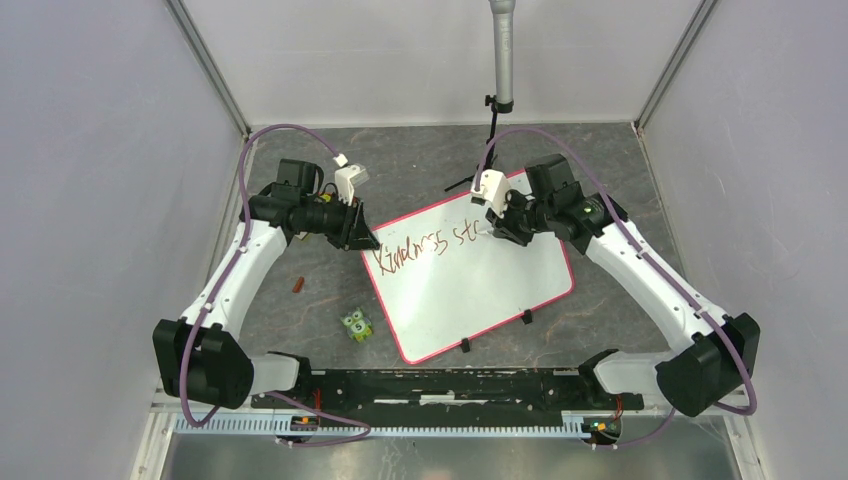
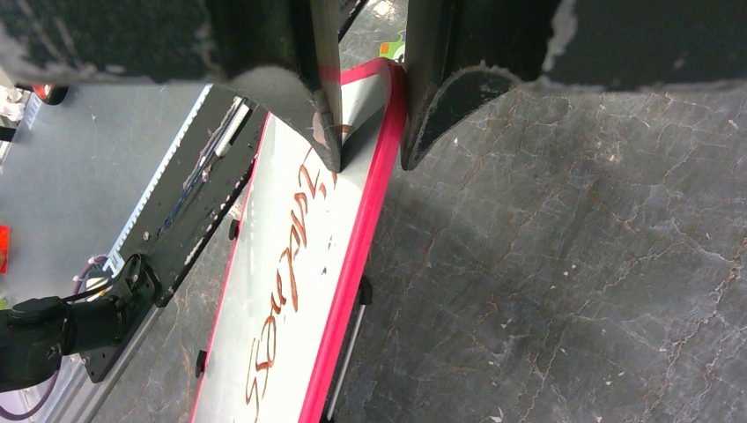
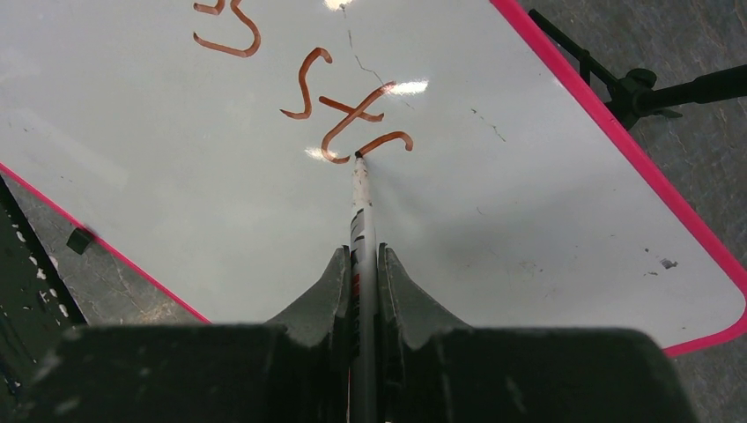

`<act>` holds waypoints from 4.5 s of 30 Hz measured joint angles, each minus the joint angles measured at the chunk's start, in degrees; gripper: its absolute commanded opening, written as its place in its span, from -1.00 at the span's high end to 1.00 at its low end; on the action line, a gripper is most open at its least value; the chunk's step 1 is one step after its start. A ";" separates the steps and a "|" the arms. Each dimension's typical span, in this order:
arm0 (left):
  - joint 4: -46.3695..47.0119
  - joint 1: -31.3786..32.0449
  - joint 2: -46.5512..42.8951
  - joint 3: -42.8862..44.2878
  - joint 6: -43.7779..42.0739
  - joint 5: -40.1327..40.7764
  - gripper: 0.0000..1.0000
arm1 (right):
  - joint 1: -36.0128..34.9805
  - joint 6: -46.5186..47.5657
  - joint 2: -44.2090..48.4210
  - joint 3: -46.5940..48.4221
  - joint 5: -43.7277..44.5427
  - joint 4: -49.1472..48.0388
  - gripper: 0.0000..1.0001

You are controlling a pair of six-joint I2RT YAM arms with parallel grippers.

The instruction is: Write a sentence on the whiteboard

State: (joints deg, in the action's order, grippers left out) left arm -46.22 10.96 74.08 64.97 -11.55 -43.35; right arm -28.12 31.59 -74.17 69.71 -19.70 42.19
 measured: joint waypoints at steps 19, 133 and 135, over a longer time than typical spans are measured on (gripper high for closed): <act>0.00 0.00 0.00 0.00 0.00 0.00 0.95 | 0.50 -0.22 -2.78 5.09 2.69 2.62 1.00; -8.13 0.63 7.08 8.28 -7.85 -0.24 0.95 | 7.04 4.74 -1.38 3.43 -6.14 1.14 1.00; -8.13 0.63 7.08 8.26 -7.85 -0.22 0.95 | 6.88 4.74 -1.38 3.43 -5.68 1.14 1.00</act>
State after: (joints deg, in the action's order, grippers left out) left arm -54.35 11.60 81.17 73.23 -19.40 -43.57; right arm -21.23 36.34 -75.55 73.14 -25.39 43.33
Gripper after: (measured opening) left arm 0.327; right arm 0.159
